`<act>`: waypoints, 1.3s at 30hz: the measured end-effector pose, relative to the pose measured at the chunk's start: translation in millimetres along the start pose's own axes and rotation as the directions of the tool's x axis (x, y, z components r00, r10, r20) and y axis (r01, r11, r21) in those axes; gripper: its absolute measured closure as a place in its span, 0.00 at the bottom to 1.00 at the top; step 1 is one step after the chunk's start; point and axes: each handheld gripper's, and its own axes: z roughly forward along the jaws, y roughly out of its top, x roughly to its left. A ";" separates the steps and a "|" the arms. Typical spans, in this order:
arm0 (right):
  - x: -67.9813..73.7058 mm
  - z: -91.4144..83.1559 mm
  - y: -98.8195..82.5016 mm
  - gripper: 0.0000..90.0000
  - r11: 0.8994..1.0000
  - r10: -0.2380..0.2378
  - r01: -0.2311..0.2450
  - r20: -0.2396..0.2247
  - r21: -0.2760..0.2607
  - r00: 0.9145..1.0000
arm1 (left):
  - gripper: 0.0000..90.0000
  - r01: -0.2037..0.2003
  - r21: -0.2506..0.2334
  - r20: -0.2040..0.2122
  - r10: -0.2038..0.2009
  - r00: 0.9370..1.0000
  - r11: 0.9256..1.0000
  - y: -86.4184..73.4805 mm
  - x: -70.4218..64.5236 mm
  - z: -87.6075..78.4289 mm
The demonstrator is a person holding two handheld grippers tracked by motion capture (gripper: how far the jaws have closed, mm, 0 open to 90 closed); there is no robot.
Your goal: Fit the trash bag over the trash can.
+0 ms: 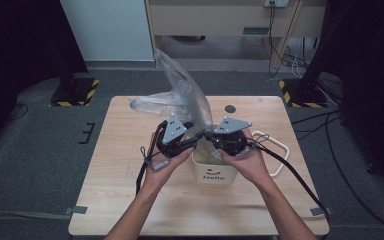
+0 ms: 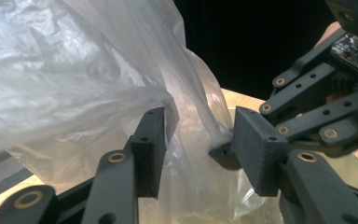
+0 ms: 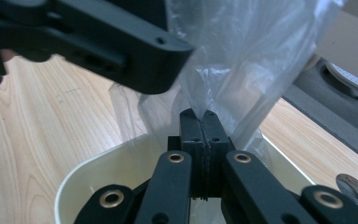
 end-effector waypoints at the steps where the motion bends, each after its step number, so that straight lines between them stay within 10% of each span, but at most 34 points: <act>1: -1.0 0.5 -0.1 1.00 1.000 -0.003 0.003 0.005 0.003 1.000 | 0.55 0.001 0.003 0.002 -0.001 1.000 1.000 -0.6 0.2 -0.4; 18: -10.7 -1.2 -0.4 1.00 0.999 0.029 -0.030 0.059 0.022 0.998 | 0.50 0.007 -0.024 -0.029 -0.008 1.000 1.000 -11.7 4.7 -23.6; 39: -18.0 -17.0 -4.8 1.00 0.999 0.022 -0.024 0.078 0.022 0.997 | 1.00 0.006 -0.001 -0.052 -0.006 0.999 1.000 -16.3 19.2 -29.0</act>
